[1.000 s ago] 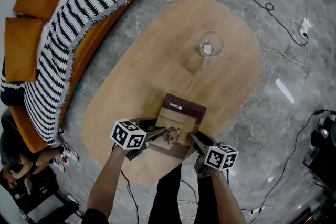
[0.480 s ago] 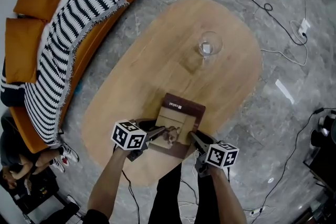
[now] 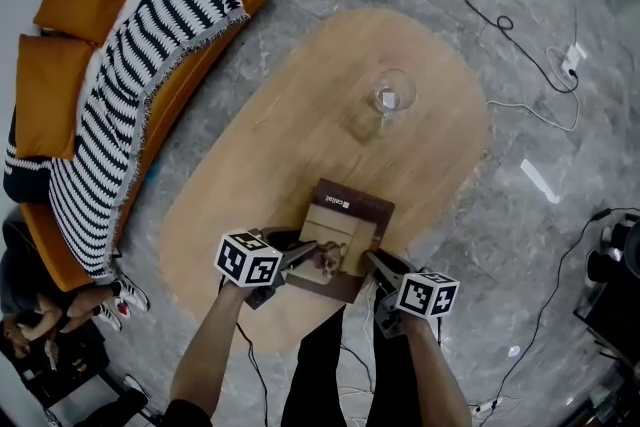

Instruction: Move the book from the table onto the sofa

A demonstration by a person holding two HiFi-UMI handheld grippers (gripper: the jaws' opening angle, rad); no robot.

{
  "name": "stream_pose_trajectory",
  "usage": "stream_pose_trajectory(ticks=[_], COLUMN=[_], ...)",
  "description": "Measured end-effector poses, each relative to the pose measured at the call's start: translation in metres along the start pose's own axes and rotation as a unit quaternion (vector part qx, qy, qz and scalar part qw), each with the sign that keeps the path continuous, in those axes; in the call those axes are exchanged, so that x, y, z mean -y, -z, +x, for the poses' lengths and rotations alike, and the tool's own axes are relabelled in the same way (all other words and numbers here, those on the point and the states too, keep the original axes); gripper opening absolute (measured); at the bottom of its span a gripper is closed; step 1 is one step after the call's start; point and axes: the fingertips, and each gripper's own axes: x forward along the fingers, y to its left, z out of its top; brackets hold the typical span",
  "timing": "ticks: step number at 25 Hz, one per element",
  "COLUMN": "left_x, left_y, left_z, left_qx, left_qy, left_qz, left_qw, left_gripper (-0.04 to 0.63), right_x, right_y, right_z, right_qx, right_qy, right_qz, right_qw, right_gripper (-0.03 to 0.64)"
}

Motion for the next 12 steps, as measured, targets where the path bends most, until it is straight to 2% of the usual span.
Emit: stream_pose_trajectory(ticks=[5, 12], left_x=[0.033, 0.102], left_y=[-0.016, -0.029], left_z=[-0.027, -0.076], left_qx=[0.016, 0.039], left_qy=[-0.003, -0.017], left_qz=[-0.006, -0.011], left_qw=[0.9998, 0.9990], left_gripper=[0.161, 0.161], right_x=[-0.034, -0.093], right_y=[-0.016, -0.028], right_z=[-0.030, -0.090], right_qx=[-0.008, -0.026], right_qy=[-0.002, -0.006], right_qz=[-0.018, -0.057], right_qw=[1.000, 0.998], right_gripper=[0.133, 0.130])
